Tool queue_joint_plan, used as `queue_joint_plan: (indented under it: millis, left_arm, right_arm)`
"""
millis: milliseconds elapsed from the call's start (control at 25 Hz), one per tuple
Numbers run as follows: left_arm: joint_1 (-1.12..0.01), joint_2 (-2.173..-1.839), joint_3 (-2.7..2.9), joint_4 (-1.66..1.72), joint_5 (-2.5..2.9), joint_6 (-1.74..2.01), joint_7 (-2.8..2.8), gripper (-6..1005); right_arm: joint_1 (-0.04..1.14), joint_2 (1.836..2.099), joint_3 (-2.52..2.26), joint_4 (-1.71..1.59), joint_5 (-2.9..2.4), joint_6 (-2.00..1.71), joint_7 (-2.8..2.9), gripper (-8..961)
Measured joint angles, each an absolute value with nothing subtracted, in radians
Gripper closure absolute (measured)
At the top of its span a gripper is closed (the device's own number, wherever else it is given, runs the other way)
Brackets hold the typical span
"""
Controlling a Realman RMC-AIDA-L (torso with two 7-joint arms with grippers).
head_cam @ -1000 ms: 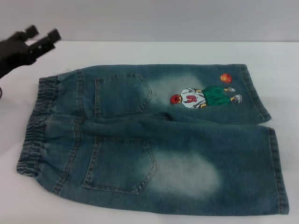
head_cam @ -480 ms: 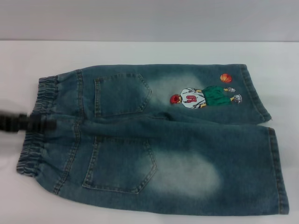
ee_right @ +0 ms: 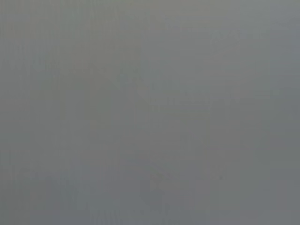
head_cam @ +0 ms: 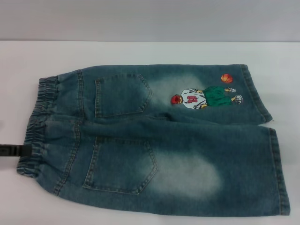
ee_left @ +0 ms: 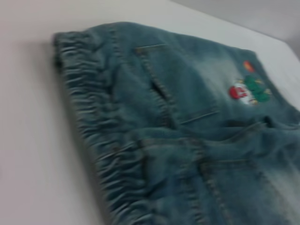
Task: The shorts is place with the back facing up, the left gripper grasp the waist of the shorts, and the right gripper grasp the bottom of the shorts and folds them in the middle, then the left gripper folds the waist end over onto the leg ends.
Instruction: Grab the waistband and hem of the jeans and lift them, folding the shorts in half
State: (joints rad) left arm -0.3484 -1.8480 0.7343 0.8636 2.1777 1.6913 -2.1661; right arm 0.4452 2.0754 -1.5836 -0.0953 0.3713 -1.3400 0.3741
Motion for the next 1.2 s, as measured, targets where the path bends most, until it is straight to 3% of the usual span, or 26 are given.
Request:
queue_joint_plan:
  millis: [480, 1200]
  left_arm:
    - [-0.361, -1.854, 0.698, 0.847, 2.290, 1.615, -2.186, 139]
    - [-0.383, -1.896, 0.695, 0.851, 2.403, 1.581, -2.187, 138]
  right_arm:
    - [0.447, 2.075, -1.580, -0.097, 0.371, -1.339, 0.373, 257]
    - [0.458, 2.071, -1.572, -0.093, 0.371, -1.339, 0.337, 258]
